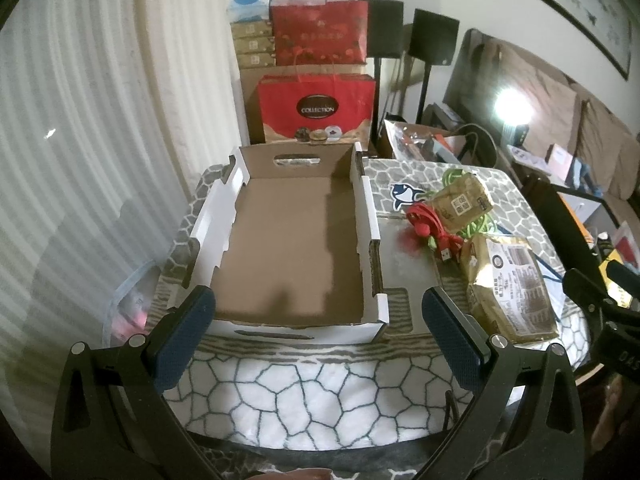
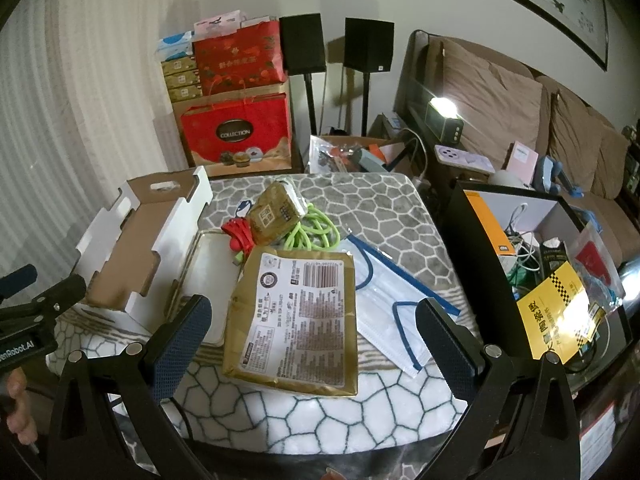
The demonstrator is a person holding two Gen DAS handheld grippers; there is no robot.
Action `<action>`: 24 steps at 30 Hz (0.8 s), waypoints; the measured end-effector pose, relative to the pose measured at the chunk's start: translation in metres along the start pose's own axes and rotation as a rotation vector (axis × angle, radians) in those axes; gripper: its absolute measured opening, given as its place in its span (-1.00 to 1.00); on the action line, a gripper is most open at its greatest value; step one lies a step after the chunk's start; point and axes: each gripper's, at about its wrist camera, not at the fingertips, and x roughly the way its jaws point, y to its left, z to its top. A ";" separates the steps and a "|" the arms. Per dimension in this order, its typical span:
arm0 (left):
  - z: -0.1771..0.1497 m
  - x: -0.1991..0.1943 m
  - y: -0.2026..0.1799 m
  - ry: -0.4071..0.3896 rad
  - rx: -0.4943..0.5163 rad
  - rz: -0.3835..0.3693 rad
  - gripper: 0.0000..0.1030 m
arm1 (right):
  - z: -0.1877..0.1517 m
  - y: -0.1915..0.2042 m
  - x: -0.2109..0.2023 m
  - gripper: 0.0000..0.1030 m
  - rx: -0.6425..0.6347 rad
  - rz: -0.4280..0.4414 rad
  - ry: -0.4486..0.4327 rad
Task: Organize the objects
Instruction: 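Move left tool toward the cardboard box wall while right tool approaches the gold packet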
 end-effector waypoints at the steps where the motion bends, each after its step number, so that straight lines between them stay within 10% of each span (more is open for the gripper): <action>1: 0.000 0.000 0.000 0.000 0.000 0.000 1.00 | 0.000 0.000 0.000 1.00 0.000 -0.001 0.000; 24: 0.000 0.005 -0.003 0.011 0.017 -0.003 1.00 | 0.000 0.000 0.000 1.00 -0.002 0.000 0.000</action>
